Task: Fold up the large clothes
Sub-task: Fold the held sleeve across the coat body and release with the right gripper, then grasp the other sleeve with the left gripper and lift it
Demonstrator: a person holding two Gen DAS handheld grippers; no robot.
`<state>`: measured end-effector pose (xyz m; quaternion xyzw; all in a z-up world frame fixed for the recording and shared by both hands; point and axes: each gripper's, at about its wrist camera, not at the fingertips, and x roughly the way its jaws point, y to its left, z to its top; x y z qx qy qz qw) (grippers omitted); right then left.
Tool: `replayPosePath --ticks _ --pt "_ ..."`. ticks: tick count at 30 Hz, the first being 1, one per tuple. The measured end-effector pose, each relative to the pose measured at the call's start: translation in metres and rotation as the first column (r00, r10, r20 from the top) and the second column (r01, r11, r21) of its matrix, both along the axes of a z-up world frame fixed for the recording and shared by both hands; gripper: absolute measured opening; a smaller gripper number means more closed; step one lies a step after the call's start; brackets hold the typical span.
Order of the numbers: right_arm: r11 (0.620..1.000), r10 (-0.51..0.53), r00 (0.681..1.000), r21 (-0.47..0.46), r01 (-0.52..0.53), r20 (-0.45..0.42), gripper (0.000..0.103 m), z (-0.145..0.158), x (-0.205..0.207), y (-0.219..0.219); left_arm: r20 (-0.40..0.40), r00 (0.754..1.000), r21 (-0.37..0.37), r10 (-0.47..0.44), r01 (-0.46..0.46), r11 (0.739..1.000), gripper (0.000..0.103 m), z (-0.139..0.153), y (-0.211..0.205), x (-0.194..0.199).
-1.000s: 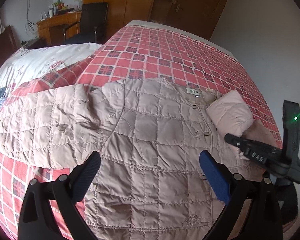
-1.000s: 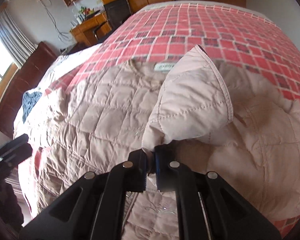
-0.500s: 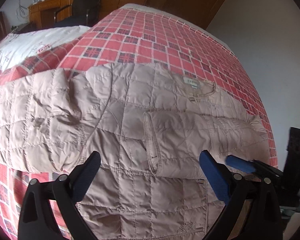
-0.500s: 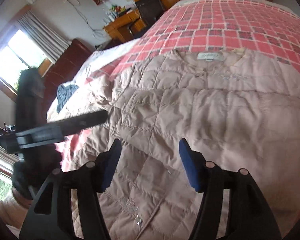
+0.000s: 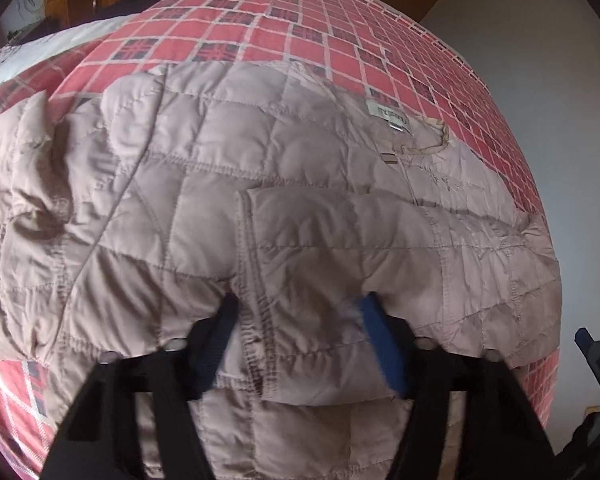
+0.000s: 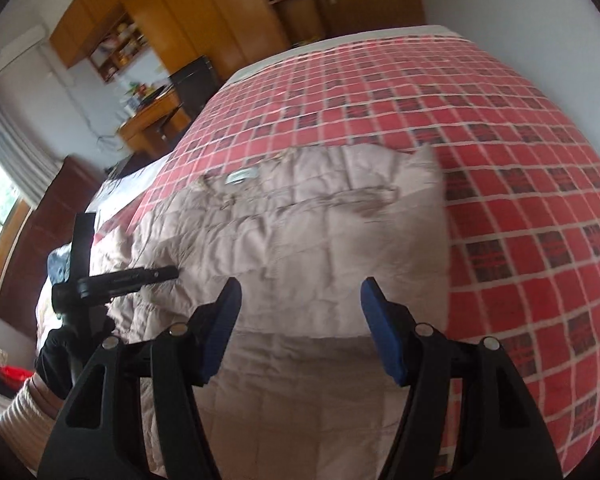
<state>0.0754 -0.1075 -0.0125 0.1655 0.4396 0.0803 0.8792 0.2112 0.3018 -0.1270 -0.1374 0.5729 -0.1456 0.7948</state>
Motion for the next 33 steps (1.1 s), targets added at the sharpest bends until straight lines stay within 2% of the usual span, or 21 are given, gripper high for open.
replayPosePath --ticks 2,6,9,10,14,16,19,21,23,25,27,29,31,33 --pt "0.999 -0.039 0.999 -0.005 0.039 -0.007 0.063 -0.001 0.0 -0.01 0.025 1.0 -0.024 0.008 -0.007 1.0 0.011 0.01 0.003 -0.001" --pt "0.993 -0.115 0.993 0.027 0.116 -0.032 0.063 -0.009 0.004 -0.033 0.143 0.989 -0.016 0.041 -0.04 0.999 0.008 0.048 0.026 -0.009" --pt "0.988 -0.137 0.989 0.066 0.141 -0.059 0.062 -0.017 0.008 -0.045 0.192 0.979 0.023 0.07 -0.076 0.997 0.008 0.063 0.053 -0.008" --pt "0.987 -0.136 0.988 0.074 0.141 -0.071 0.062 -0.02 0.012 -0.046 0.196 0.978 0.042 0.065 -0.075 0.996 0.008 0.064 0.059 -0.005" --pt "0.988 -0.1 0.987 0.106 0.113 -0.125 0.059 -0.04 0.035 -0.038 0.133 0.99 0.039 0.05 -0.056 0.998 0.009 0.043 0.071 0.006" --pt "0.991 -0.096 0.98 0.077 0.11 -0.176 0.057 -0.055 0.05 -0.028 0.108 0.993 0.06 0.053 -0.06 0.996 0.01 0.028 0.073 0.009" --pt "0.994 -0.105 0.966 0.005 0.11 -0.237 0.056 -0.074 0.063 -0.018 0.074 0.995 0.097 0.064 -0.071 0.993 0.022 0.005 0.074 0.01" --pt "0.993 -0.114 0.954 -0.043 0.106 -0.276 0.054 -0.088 0.068 -0.013 0.078 0.995 0.093 0.057 -0.064 0.994 0.025 -0.003 0.075 0.009" --pt "0.992 -0.116 0.951 -0.076 0.098 -0.288 0.054 -0.096 0.07 -0.009 0.081 0.996 0.092 0.047 -0.054 0.994 0.026 -0.001 0.075 0.009" --pt "0.99 -0.106 0.952 -0.12 0.074 -0.288 0.054 -0.096 0.072 -0.003 0.086 0.994 0.1 0.061 -0.069 0.993 0.031 0.008 0.079 0.008" --pt "0.986 -0.102 0.953 -0.155 0.059 -0.285 0.054 -0.087 0.071 0.002 0.127 0.986 0.127 0.107 -0.123 0.984 0.043 0.027 0.088 0.002" --pt "0.984 -0.108 0.964 -0.163 0.069 -0.242 0.054 -0.069 0.067 0.004 0.198 0.973 0.135 0.121 -0.149 0.98 0.047 0.051 0.091 -0.004" --pt "0.991 -0.081 0.979 -0.116 0.06 -0.185 0.054 -0.046 0.065 0.012 0.244 0.965 0.131 0.096 -0.131 0.983 0.053 0.069 0.081 -0.008" --pt "0.997 -0.034 0.987 -0.076 0.022 -0.157 0.055 -0.031 0.07 0.028 0.241 0.968 0.106 0.063 -0.091 0.99 0.059 0.072 0.066 -0.007"
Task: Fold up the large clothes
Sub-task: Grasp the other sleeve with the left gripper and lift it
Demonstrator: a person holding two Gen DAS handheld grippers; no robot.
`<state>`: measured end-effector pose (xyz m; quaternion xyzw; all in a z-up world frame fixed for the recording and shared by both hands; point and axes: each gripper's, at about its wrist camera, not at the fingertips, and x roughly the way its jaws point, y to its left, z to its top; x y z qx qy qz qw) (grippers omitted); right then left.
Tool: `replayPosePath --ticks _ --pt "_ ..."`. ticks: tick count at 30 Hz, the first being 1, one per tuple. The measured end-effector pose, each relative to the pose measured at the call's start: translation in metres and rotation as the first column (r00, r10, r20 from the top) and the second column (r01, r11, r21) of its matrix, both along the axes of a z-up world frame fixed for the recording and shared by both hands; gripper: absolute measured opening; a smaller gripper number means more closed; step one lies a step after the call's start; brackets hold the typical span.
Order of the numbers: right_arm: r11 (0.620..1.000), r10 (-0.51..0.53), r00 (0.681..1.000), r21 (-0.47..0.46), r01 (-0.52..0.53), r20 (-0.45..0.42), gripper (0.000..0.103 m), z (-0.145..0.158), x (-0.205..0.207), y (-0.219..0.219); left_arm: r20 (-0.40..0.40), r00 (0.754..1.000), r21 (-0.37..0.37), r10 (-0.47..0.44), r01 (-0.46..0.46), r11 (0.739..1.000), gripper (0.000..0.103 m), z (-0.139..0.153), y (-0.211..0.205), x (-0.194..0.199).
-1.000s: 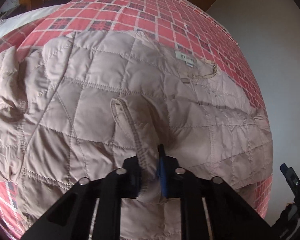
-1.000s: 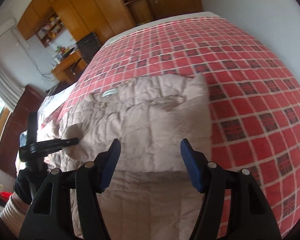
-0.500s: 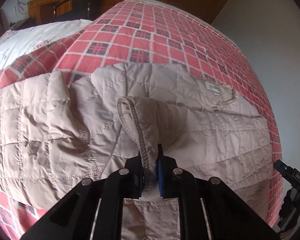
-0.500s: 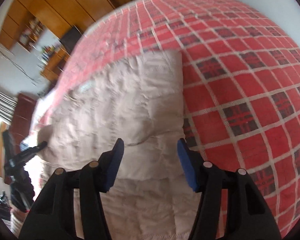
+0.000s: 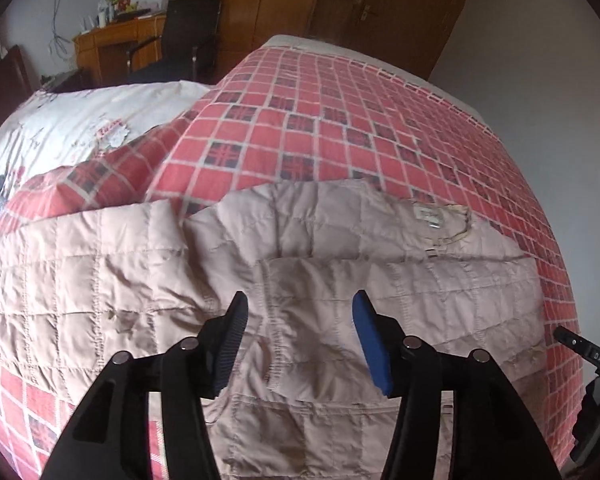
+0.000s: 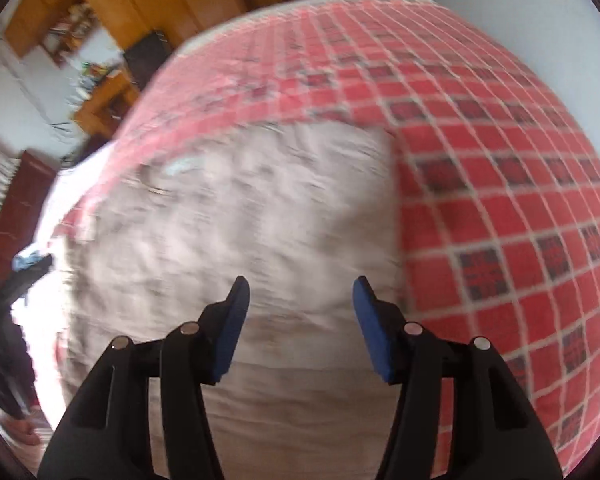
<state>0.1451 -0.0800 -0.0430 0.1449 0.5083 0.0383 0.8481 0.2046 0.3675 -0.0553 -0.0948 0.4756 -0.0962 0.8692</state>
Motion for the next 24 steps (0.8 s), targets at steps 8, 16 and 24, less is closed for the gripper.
replayPosePath --ticks 8,16,24 --pt "0.995 0.094 0.989 -0.012 -0.096 -0.118 0.055 -0.044 0.023 0.048 -0.145 0.987 0.063 -0.07 0.08 0.995 0.059 -0.066 -0.045 0.012" --pt "0.991 0.104 0.983 -0.068 -0.115 -0.149 0.059 -0.069 0.026 0.063 -0.131 0.987 0.06 -0.09 0.099 0.993 0.063 -0.073 -0.046 0.011" --pt "0.991 0.136 0.991 0.015 -0.135 -0.02 0.059 -0.009 0.005 0.063 -0.039 0.997 -0.064 0.068 -0.07 0.995 0.075 -0.009 0.055 -0.025"
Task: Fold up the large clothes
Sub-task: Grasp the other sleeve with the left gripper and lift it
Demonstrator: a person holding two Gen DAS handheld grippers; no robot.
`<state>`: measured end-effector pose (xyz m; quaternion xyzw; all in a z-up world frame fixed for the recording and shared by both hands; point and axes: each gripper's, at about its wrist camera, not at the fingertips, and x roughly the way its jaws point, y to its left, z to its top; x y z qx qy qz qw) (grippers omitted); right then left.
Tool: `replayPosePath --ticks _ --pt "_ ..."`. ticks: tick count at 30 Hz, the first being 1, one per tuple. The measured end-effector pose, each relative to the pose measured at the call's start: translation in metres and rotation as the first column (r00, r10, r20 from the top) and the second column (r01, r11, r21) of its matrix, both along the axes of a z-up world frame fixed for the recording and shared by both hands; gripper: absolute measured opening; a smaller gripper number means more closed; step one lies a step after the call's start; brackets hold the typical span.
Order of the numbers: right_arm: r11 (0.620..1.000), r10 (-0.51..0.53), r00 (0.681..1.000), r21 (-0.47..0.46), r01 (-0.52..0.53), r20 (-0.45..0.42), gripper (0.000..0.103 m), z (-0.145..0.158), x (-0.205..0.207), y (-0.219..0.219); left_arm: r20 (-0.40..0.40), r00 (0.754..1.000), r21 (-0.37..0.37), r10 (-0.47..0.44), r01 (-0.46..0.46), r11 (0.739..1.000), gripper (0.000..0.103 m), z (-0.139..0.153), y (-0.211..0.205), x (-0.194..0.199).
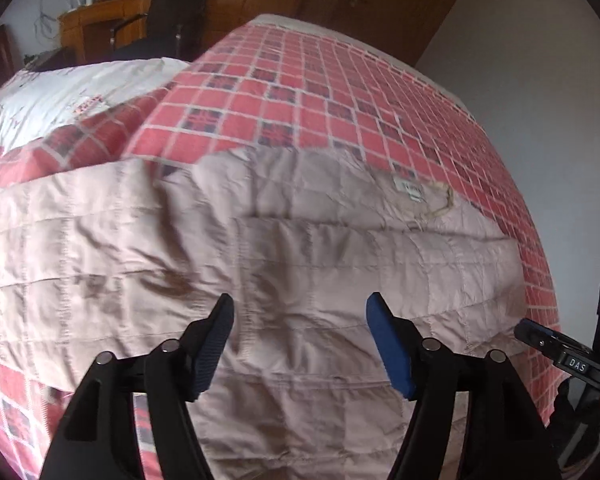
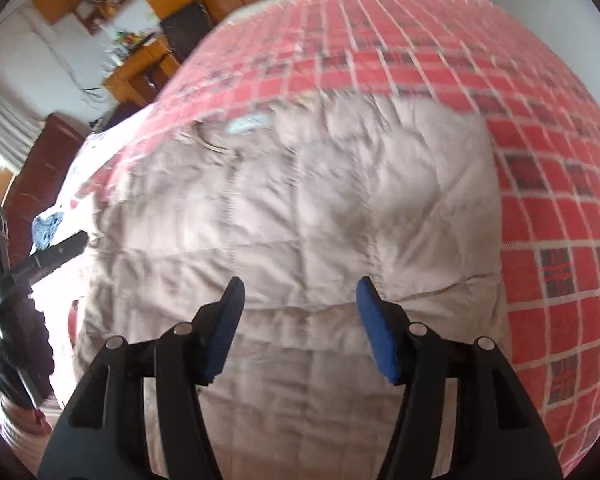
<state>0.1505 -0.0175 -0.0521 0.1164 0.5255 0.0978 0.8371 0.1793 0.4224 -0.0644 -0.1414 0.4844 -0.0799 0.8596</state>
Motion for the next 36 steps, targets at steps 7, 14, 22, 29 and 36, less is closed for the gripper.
replayPosePath --ticks 7,14,22,29,36 --pt "0.999 0.053 0.998 0.006 -0.054 0.027 0.061 0.012 -0.016 0.021 -0.054 0.907 0.142 0.417 -0.406 0.903 0.077 -0.011 0.172 -0.048" --pt "0.996 0.089 0.996 -0.01 -0.089 -0.011 0.061 -0.002 -0.014 0.041 -0.099 0.734 0.111 0.671 -0.662 0.741 0.077 -0.04 0.294 -0.085" --pt "0.995 0.096 0.995 -0.038 -0.096 -0.017 0.061 -0.004 -0.014 0.048 -0.157 0.675 0.0 0.721 -0.73 0.684 0.077 -0.074 0.35 -0.076" --pt "0.995 0.08 0.997 -0.057 -0.081 -0.014 0.061 -0.002 -0.017 0.043 -0.137 0.649 -0.004 0.749 -0.756 0.654 0.049 -0.072 0.358 -0.062" --pt "0.996 0.059 0.998 -0.067 -0.06 -0.013 0.061 -0.001 -0.023 0.034 -0.027 0.644 -0.112 0.764 -0.762 0.638 0.008 -0.043 0.35 -0.073"
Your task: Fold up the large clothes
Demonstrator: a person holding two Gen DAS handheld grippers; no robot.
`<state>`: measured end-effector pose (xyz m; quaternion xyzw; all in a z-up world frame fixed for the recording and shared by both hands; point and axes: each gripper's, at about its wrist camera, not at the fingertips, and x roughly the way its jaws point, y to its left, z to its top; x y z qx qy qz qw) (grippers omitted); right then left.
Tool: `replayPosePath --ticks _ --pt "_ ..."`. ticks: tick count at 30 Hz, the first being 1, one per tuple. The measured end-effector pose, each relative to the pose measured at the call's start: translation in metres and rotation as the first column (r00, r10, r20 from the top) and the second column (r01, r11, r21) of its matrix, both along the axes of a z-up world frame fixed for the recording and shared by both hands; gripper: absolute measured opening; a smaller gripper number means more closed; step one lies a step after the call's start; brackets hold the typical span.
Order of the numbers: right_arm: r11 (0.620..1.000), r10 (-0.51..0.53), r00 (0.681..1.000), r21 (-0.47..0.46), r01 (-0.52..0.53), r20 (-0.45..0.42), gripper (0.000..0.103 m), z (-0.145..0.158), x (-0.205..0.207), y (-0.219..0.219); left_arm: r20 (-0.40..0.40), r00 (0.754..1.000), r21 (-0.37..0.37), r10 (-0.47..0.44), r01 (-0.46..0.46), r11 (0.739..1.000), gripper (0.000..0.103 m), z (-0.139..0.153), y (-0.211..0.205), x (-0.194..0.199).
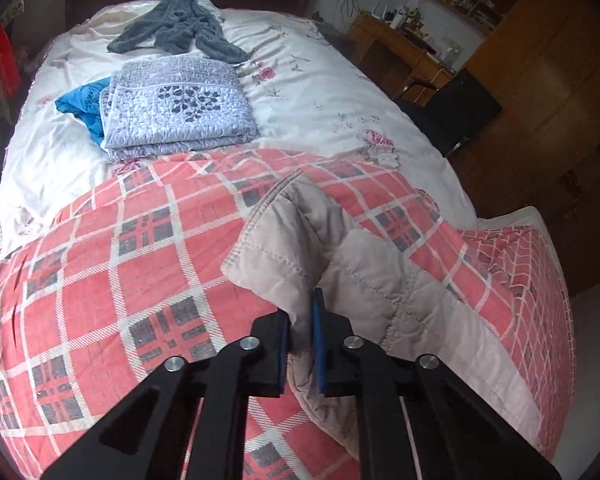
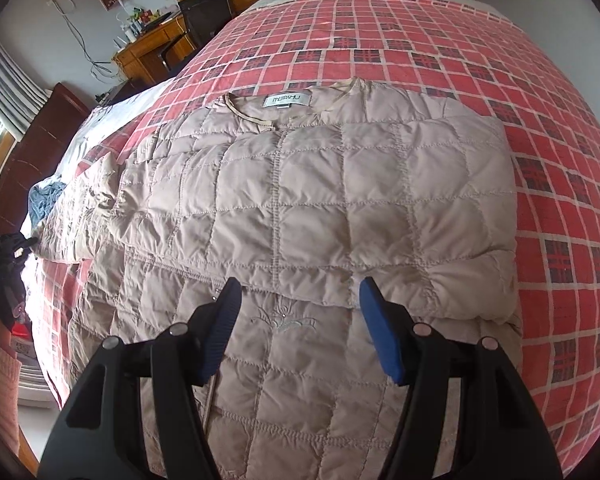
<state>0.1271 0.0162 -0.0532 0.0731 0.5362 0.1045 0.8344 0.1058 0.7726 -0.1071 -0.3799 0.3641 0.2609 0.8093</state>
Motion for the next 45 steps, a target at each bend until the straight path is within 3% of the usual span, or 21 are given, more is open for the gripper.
replayPosePath --ticks 7,14,21,29,35,37,39,41,43,45 --pt "1.0 -0.016 1.0 -0.012 0.016 0.016 0.061 0.006 -0.009 -0.008 0.153 0.976 0.128 -0.156 0.137 0.982 0.008 0.075 -0.059 0.003" --pt "0.999 -0.03 0.999 -0.009 0.031 0.039 0.061 0.014 -0.017 -0.019 0.194 0.904 0.263 -0.382 0.327 0.908 0.007 0.124 -0.158 0.023" --pt "0.997 -0.078 0.996 -0.003 0.078 0.049 0.061 0.016 -0.023 -0.04 0.188 0.765 0.341 -0.616 0.537 0.771 0.007 0.139 -0.272 0.041" --pt "0.992 -0.126 0.991 0.008 0.126 0.047 0.061 0.014 -0.028 -0.06 0.115 0.63 0.347 -0.768 0.699 0.625 0.007 0.11 -0.375 0.064" --pt "0.99 -0.141 0.989 0.016 0.14 0.042 0.061 0.01 -0.028 -0.068 0.035 0.535 0.299 -0.844 0.8 0.52 0.008 0.065 -0.427 0.078" --pt "0.99 -0.139 0.99 0.023 0.138 0.038 0.061 0.01 -0.024 -0.067 0.019 0.483 0.246 -0.876 0.846 0.472 0.014 0.047 -0.439 0.083" --pt "0.99 -0.134 0.99 0.036 0.133 0.032 0.061 0.01 -0.018 -0.065 0.015 0.415 0.17 -0.91 0.895 0.411 0.03 0.031 -0.449 0.087" --pt "0.991 -0.121 0.992 0.056 0.119 0.029 0.061 0.011 -0.01 -0.061 0.016 0.355 0.114 -0.935 0.928 0.355 0.033 0.021 -0.455 0.082" --pt "0.993 -0.094 0.995 0.072 0.092 0.03 0.061 0.014 -0.001 -0.052 0.093 0.315 0.066 -0.944 0.945 0.322 0.035 0.025 -0.45 0.072" --pt "0.994 -0.066 0.997 0.089 0.063 0.029 0.061 0.017 0.008 -0.042 0.185 0.288 0.052 -0.939 0.952 0.302 0.045 0.039 -0.437 0.06"
